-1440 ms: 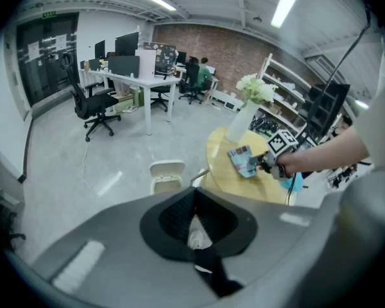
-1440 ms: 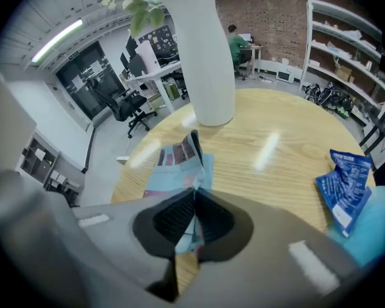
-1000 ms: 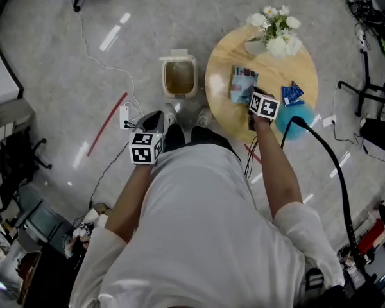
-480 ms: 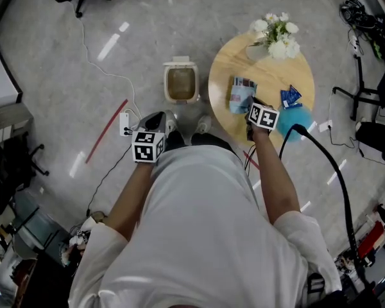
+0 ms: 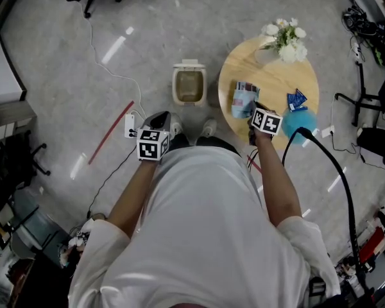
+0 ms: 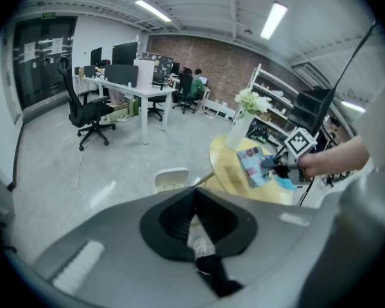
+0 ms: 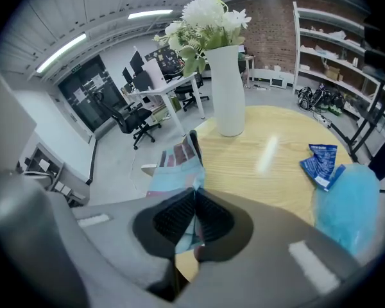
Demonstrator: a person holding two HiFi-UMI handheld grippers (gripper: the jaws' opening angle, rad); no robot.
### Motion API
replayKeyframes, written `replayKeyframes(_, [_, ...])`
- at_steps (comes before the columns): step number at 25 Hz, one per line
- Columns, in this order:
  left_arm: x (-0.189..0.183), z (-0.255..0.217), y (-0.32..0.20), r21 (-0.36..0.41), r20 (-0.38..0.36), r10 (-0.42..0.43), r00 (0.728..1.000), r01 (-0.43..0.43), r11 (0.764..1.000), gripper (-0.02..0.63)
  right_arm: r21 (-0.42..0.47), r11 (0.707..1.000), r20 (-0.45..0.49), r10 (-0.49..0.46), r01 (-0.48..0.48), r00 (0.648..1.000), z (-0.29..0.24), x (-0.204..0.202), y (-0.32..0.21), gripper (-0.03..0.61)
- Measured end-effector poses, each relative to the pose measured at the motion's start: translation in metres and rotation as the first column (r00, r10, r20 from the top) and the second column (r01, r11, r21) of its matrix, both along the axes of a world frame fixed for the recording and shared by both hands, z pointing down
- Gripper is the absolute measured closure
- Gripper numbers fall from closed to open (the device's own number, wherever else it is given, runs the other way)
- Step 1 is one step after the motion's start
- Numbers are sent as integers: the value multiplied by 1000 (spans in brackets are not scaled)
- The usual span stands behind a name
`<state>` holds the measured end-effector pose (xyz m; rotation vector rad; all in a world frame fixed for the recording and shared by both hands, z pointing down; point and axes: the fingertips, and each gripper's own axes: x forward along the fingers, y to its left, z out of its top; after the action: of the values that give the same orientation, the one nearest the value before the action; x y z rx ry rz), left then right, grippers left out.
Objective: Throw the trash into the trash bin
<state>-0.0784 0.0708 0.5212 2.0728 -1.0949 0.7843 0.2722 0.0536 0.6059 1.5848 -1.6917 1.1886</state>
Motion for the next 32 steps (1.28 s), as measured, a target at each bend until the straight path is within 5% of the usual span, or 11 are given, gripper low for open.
replayKeyframes(26, [-59, -2, 16, 18, -11, -25, 1000, 26, 1000, 609, 44, 983, 55, -183, 181, 982, -18, -118, -15, 568])
replayKeyframes(32, [-70, 2, 15, 15, -7, -39, 999, 39, 999, 611, 41, 976, 176, -218, 214, 960, -17, -152, -17, 568])
